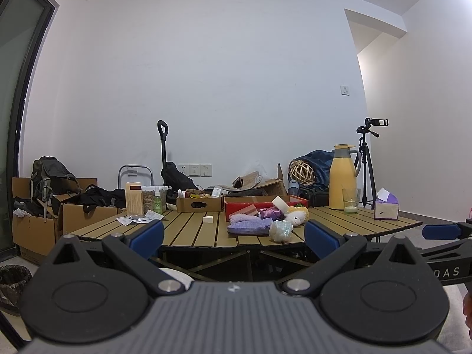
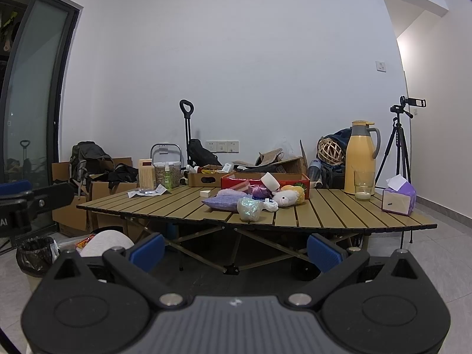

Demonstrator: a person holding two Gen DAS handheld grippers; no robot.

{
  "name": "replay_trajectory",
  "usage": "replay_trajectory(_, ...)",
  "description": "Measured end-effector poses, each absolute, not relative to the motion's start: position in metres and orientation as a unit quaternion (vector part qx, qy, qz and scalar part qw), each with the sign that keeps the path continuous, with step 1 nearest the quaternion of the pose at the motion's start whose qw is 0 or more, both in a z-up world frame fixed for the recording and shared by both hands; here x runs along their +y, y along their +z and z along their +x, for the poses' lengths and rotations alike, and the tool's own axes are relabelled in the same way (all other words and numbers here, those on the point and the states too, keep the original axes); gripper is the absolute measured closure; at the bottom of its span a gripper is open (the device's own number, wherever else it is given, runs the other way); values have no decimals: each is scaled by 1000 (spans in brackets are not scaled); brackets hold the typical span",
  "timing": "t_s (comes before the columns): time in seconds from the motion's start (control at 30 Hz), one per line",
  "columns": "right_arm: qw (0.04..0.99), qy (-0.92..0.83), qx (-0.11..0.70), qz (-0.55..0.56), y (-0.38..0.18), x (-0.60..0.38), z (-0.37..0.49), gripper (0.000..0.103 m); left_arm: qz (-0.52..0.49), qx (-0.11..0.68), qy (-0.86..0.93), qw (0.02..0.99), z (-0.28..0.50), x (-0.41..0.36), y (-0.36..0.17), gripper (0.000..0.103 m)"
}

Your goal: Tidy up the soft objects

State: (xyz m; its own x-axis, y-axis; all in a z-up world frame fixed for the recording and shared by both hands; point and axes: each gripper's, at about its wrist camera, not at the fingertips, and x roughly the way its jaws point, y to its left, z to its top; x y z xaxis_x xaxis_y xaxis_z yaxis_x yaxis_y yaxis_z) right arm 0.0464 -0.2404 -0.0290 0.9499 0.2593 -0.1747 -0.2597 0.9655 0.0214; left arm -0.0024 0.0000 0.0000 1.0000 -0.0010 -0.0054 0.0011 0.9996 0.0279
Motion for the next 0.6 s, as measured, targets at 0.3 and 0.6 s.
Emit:
replay_trajectory(0.3, 988, 132, 86, -4, -29, -239, 45, 0, 14, 3, 0, 1000, -2, 0, 0, 0)
replay_trajectory(0.6, 988, 132, 84, -4, -28, -239, 46, 0, 14, 1, -1, 1000, -2, 0, 0, 0)
